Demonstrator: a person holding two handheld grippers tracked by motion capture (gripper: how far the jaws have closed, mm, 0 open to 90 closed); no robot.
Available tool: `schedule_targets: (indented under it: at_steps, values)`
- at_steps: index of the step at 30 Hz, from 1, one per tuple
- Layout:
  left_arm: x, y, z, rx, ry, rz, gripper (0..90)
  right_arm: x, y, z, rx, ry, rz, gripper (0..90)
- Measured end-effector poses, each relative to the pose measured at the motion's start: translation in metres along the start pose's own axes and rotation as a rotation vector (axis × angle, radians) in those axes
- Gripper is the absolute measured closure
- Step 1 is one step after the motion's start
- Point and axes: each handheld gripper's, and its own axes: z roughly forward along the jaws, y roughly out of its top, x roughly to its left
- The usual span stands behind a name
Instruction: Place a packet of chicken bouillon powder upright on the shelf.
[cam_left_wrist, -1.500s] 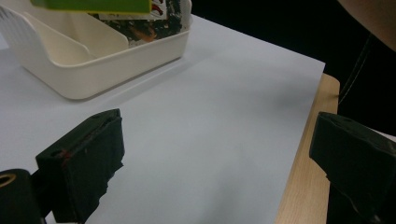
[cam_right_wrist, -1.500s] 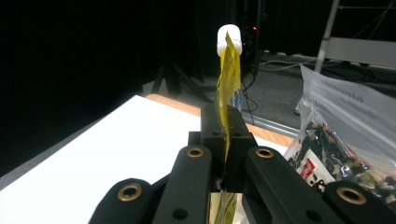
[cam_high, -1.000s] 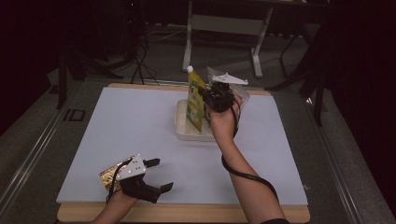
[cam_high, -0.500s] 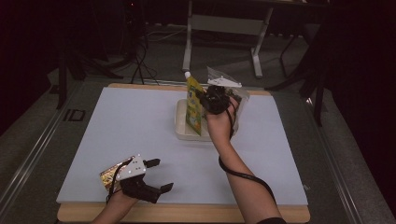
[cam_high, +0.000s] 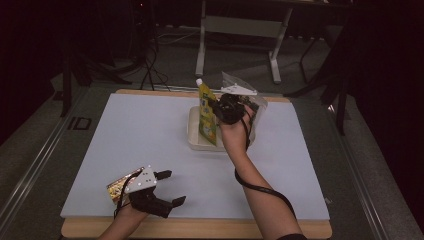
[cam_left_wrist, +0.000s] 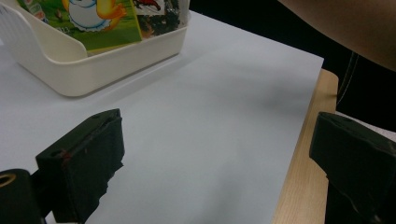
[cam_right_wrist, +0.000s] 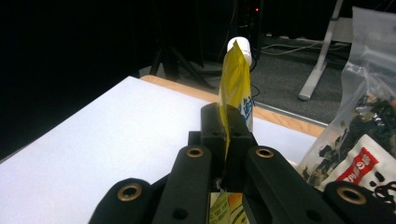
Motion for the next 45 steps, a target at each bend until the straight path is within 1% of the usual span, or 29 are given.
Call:
schedule_targets:
  at_steps: [1,5,7,9,13,17,21,23,26,28,29,31,35,36,39,43,45]
  values:
    - [0.000,0.000,0.000,0.000,0.000,0.000,3.5,0.000,-0.001,0.001,0.001,-0.002,-0.003,90.0]
    - [0.001,0.000,0.000,0.000,0.002,0.000,3.5,-0.002,-0.004,0.002,0.002,0.004,0.014,90.0]
    - [0.001,0.000,0.000,0.001,0.000,-0.001,3.5,-0.002,-0.004,0.002,0.003,0.003,0.004,90.0]
    - [0.000,0.000,0.000,0.002,0.001,0.003,3.5,-0.002,-0.005,0.002,0.003,0.015,0.020,90.0]
    - [0.000,0.000,-0.001,0.000,0.001,0.000,3.5,-0.003,-0.011,0.001,0.010,0.020,0.006,90.0]
    - [0.000,0.000,0.000,0.002,0.001,0.002,3.5,-0.006,-0.016,-0.004,0.004,0.021,0.013,90.0]
    - [0.000,0.000,0.001,0.002,-0.001,0.000,3.5,-0.009,-0.027,-0.010,0.002,0.027,0.012,90.0]
    - [0.000,0.000,0.001,0.003,-0.001,-0.001,3.5,-0.011,-0.031,-0.013,0.000,0.037,0.021,89.9]
    - [0.000,0.000,0.002,0.003,-0.001,-0.001,3.5,-0.014,-0.031,-0.015,-0.003,0.035,0.025,89.4]
    - [0.000,0.000,0.002,0.001,-0.001,-0.001,3.5,-0.015,-0.030,-0.016,-0.005,0.045,0.031,88.4]
    - [0.000,0.000,0.002,0.001,-0.002,-0.001,3.5,-0.015,-0.029,-0.017,0.001,0.045,0.028,85.6]
    - [0.000,0.000,0.002,0.000,-0.001,-0.003,3.5,-0.016,-0.029,-0.019,-0.006,0.058,0.030,79.9]
    - [0.000,0.000,0.002,-0.001,-0.002,-0.002,3.5,-0.013,-0.027,-0.025,-0.013,0.074,0.017,62.8]
    - [0.000,0.000,0.001,-0.001,-0.002,0.001,3.5,-0.012,-0.025,-0.027,-0.007,0.076,0.006,57.3]
    - [0.000,0.000,0.002,-0.002,-0.006,0.006,3.5,-0.010,-0.021,-0.036,-0.027,0.085,-0.025,44.9]
    - [-0.001,0.001,0.002,-0.002,-0.008,0.011,3.5,-0.009,-0.017,-0.048,-0.048,0.120,-0.016,27.9]
    - [-0.001,0.001,0.002,-0.003,-0.011,0.012,3.5,-0.009,-0.017,-0.055,-0.067,0.134,-0.016,20.9]
